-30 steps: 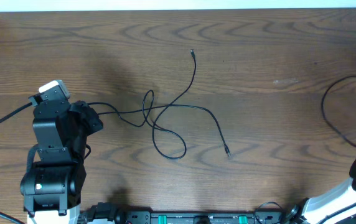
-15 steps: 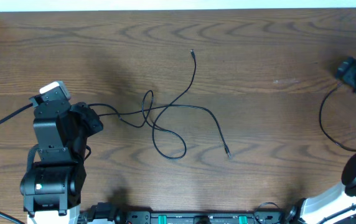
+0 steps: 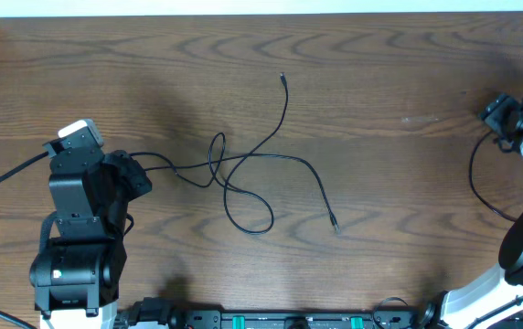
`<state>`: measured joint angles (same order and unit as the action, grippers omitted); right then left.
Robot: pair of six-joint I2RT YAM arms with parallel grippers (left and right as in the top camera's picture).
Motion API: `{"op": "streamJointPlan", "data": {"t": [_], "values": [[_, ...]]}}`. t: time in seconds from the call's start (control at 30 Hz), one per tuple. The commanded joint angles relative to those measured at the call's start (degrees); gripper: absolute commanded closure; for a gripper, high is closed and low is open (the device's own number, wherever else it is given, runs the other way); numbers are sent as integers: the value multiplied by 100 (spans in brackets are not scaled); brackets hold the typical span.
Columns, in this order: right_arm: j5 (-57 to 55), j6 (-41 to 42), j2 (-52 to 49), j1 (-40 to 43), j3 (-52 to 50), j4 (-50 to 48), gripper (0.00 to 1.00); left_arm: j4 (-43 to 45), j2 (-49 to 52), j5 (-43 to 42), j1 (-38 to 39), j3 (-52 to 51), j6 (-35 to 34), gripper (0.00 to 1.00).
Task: Untangle cables
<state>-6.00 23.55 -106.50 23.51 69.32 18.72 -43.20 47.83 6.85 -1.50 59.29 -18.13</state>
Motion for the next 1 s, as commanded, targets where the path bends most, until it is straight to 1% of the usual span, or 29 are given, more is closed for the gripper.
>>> {"op": "streamJointPlan", "data": {"t": [0.0,0.07,0.1,0.17,0.23,0.27,0.3,0.4,0.57,0.63,0.73,0.83,0.97], "values": [[39,168,-354,24,-208,-350,23,-2,-35,118,-20,90,28,91],[57,168,-590,17,-212,-509,24,-4,-35,118,-20,90,28,92],[59,168,-726,17,-212,-608,27,-4,-35,116,-20,90,28,91],[76,168,-901,17,-208,-887,50,-4,-35,118,-20,90,28,92],[186,103,-881,17,-188,-1209,70,-4,-35,118,-20,90,28,92],[306,37,-739,44,-35,-1399,95,-4,-35,118,-20,90,28,92],[293,37,-654,63,87,-1410,99,-4,-35,118,-20,90,28,92],[-44,-232,-367,227,634,-1403,99,-4,-35,118,-20,90,28,92],[-748,-1279,-96,699,1779,-1309,99,-4,-35,118,-20,90,26,92],[-1067,-1486,-96,892,2149,-1226,99,-4,-35,116,-20,90,26,92],[-1176,-1617,-98,1200,2463,-1231,99,-4,-35,116,-20,90,24,92],[-1139,-1596,-127,1390,2474,-1147,99,-4,-35,114,-20,90,2,92],[-1082,-1373,-393,1482,2448,-435,98,-7,-35,111,-20,90,-20,92]]}}
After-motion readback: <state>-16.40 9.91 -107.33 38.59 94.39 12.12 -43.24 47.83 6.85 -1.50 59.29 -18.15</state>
